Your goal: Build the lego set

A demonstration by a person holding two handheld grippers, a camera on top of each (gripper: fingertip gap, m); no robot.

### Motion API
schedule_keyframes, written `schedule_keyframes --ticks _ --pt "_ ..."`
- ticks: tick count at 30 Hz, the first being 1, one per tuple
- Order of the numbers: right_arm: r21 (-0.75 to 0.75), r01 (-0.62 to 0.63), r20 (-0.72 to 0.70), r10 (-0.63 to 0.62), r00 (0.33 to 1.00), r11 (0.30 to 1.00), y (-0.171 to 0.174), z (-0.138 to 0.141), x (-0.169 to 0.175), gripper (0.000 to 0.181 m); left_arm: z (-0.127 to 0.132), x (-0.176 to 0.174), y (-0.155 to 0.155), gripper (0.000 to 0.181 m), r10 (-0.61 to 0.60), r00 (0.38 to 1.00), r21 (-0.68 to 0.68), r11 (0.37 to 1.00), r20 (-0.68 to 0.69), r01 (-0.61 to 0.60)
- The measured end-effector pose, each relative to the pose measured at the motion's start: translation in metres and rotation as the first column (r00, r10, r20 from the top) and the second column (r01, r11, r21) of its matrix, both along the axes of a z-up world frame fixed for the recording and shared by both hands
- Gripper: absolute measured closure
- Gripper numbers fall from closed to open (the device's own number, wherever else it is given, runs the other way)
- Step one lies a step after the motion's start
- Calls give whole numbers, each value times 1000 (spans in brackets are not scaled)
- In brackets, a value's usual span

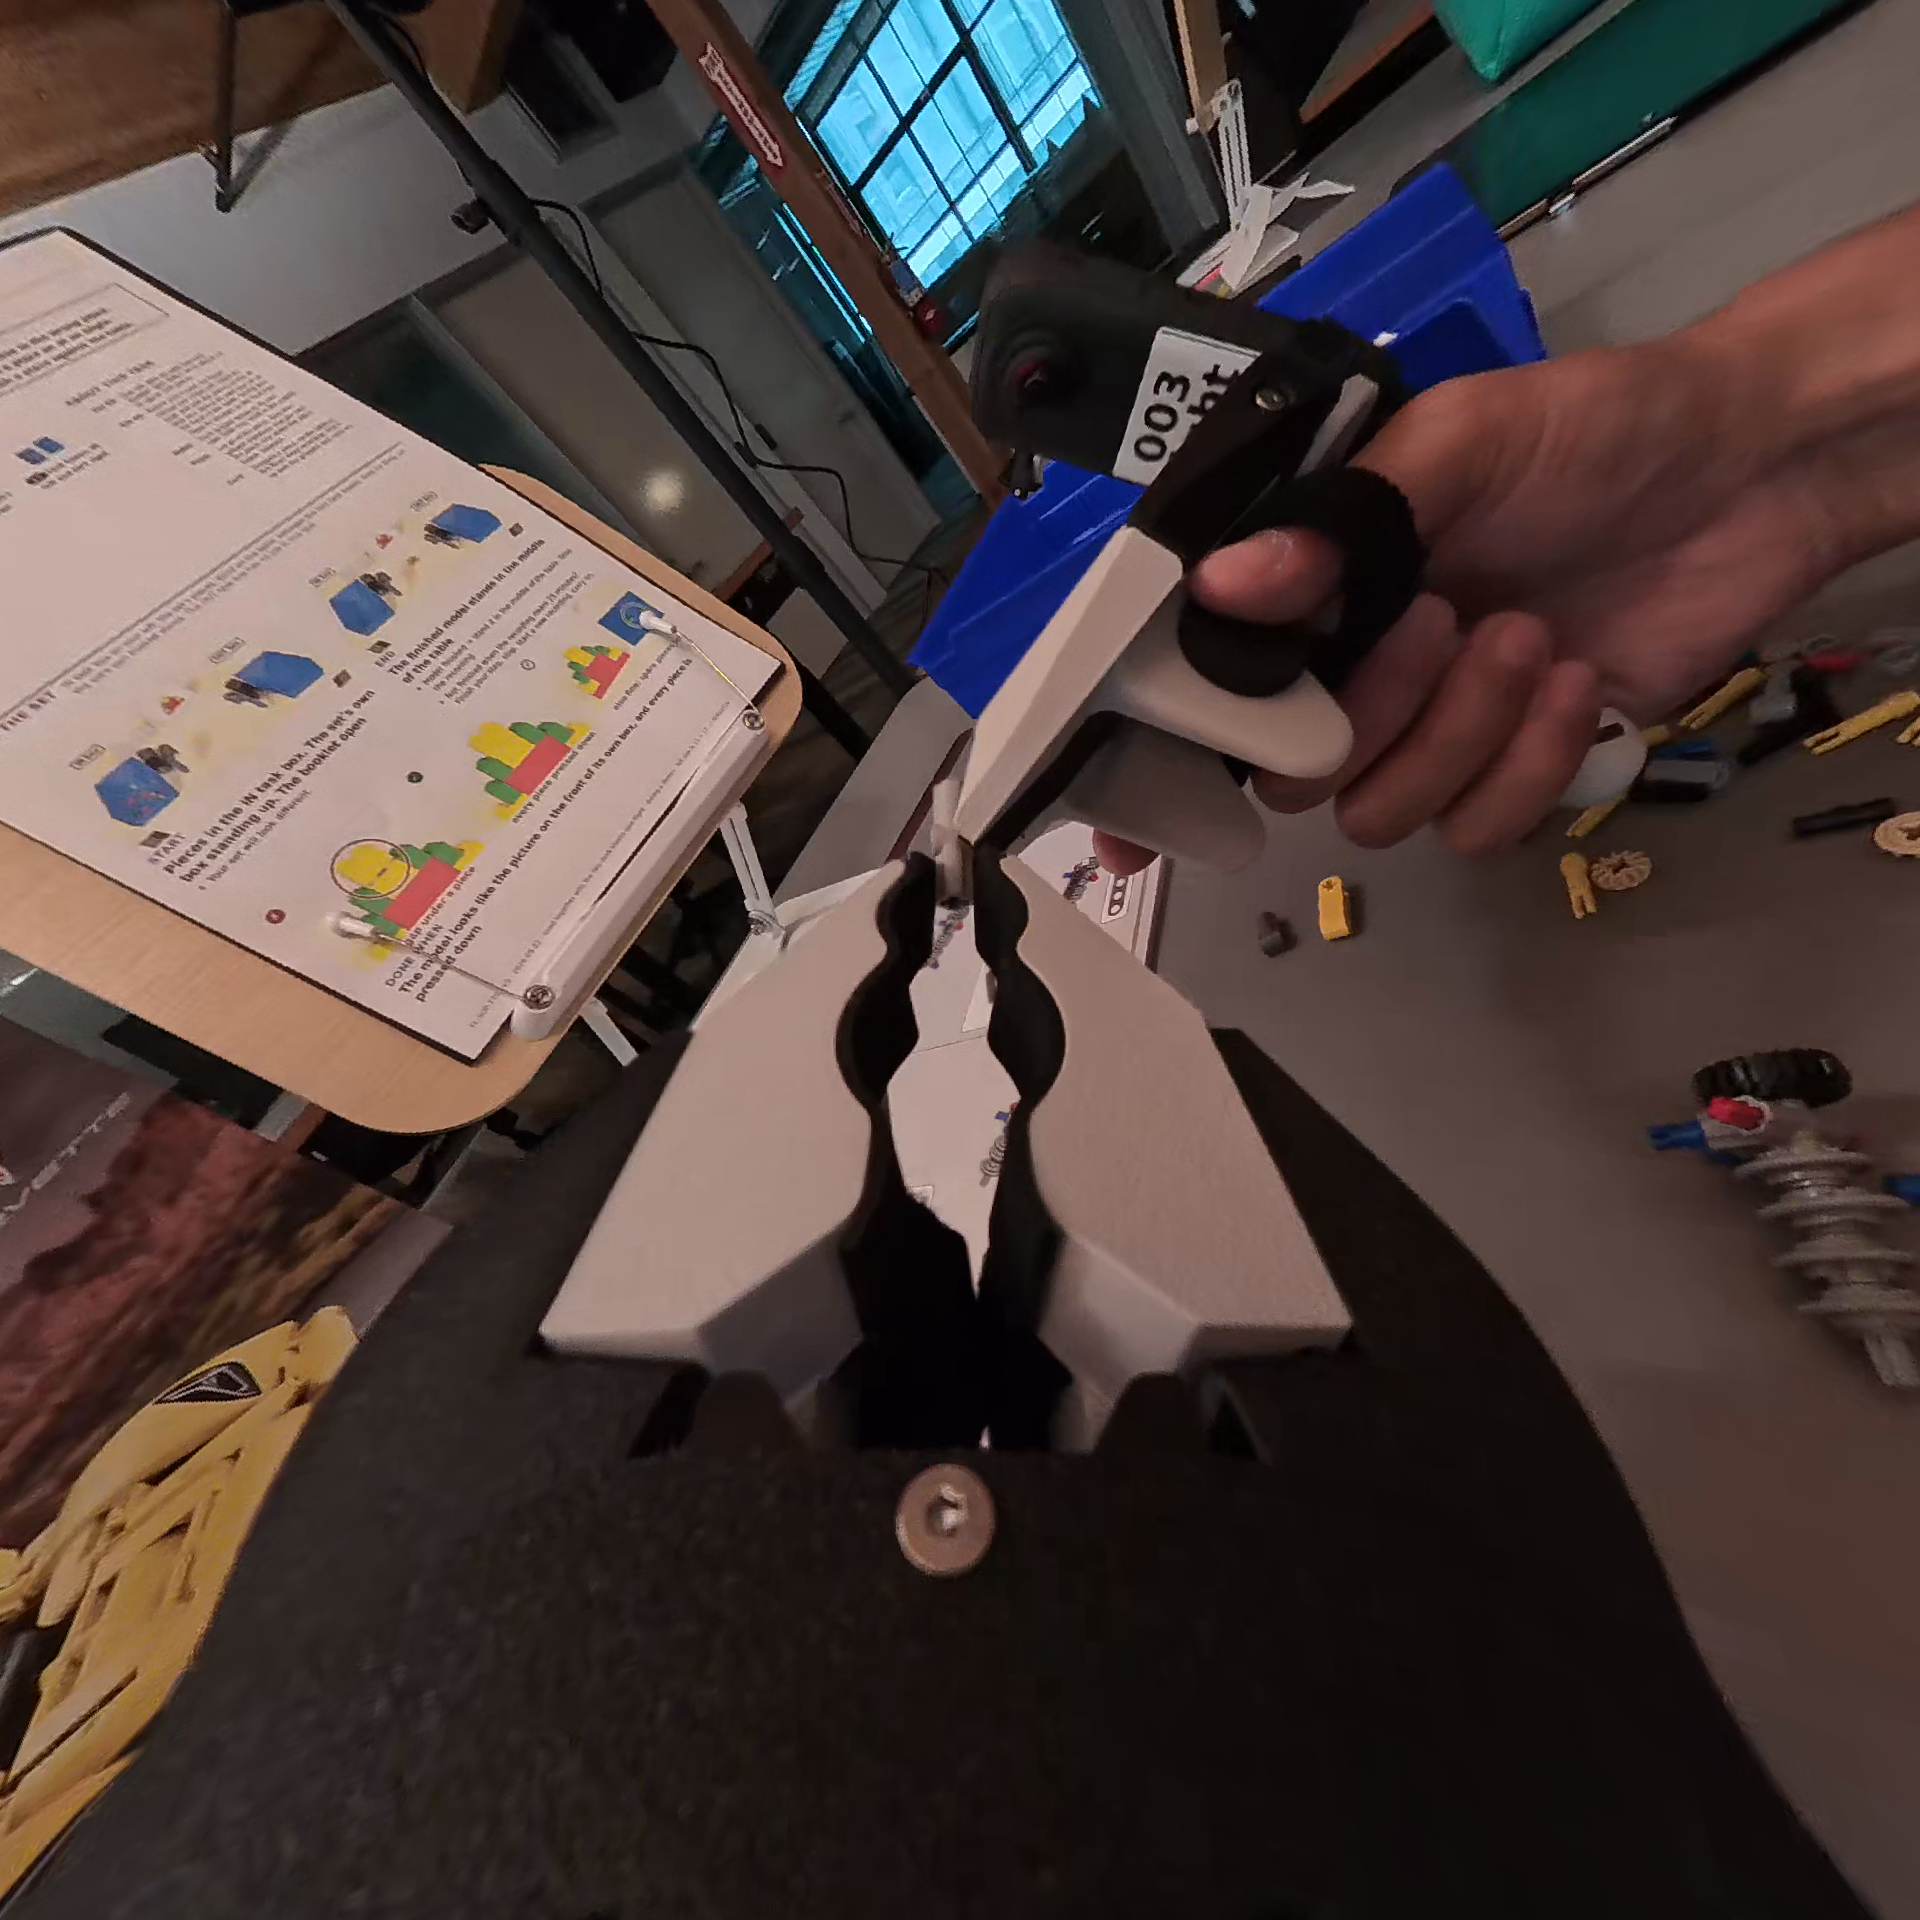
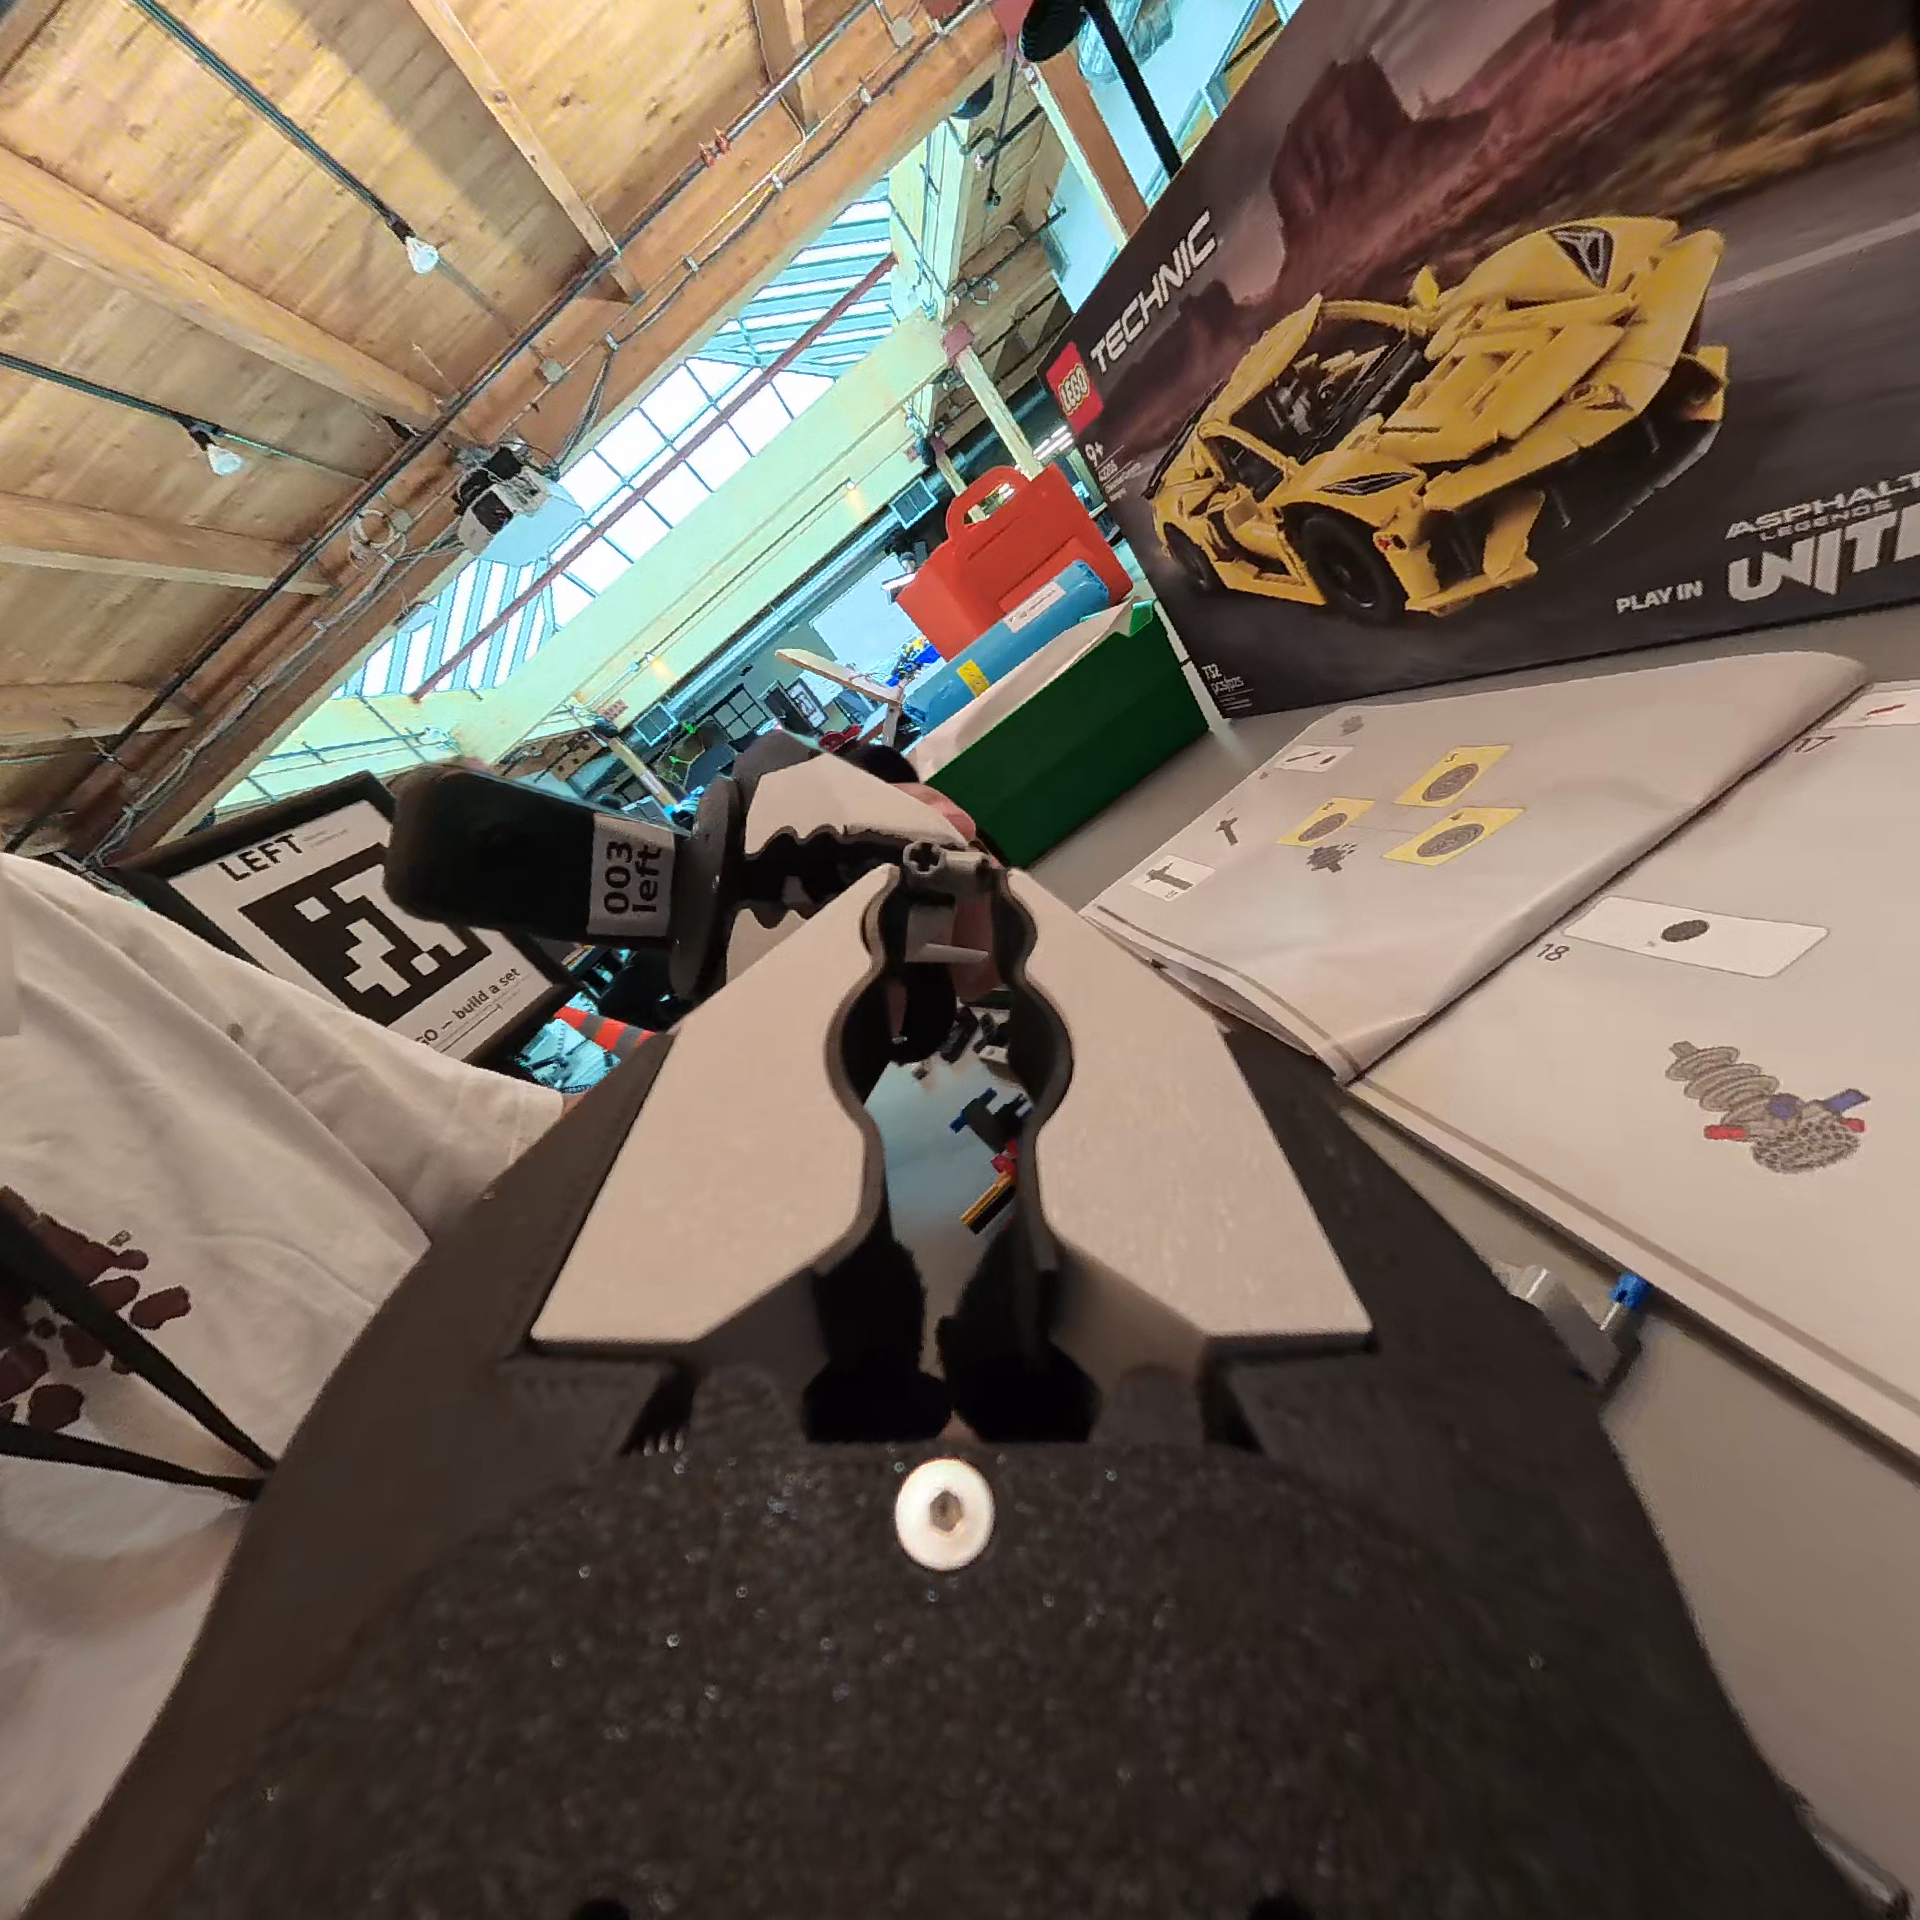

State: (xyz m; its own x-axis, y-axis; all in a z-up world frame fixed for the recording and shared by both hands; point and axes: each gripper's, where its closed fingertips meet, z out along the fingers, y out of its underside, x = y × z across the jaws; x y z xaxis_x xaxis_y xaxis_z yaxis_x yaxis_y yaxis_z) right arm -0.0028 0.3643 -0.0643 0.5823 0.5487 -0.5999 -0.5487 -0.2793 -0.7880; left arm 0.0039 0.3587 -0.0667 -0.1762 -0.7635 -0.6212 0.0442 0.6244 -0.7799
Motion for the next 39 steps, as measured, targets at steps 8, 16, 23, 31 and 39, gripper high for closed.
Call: schedule_keyframes --ticks 8,16,23,31,39 --pt "12 -130 -209 129 969 991 -5 9 -7 168 7 -3 -8 168 -19 998 18 1000 60 18" --pt "30 -212 -276 212 937 977 -8 12 -16 167 10 -5 -10 175 -55 997 -85 995 61 60" --pt "42 -262 -348 260 901 964 -11 14 -17 168 13 -5 -12 173 -72 994 -117 990 79 81" --pt "44 -268 -368 265 891 962 -10 14 -17 168 13 -6 -13 173 -80 994 -128 988 72 89" --pt "50 -198 -401 201 894 979 -8 17 1 168 23 -10 -18 134 -160 986 -337 927 40 164"
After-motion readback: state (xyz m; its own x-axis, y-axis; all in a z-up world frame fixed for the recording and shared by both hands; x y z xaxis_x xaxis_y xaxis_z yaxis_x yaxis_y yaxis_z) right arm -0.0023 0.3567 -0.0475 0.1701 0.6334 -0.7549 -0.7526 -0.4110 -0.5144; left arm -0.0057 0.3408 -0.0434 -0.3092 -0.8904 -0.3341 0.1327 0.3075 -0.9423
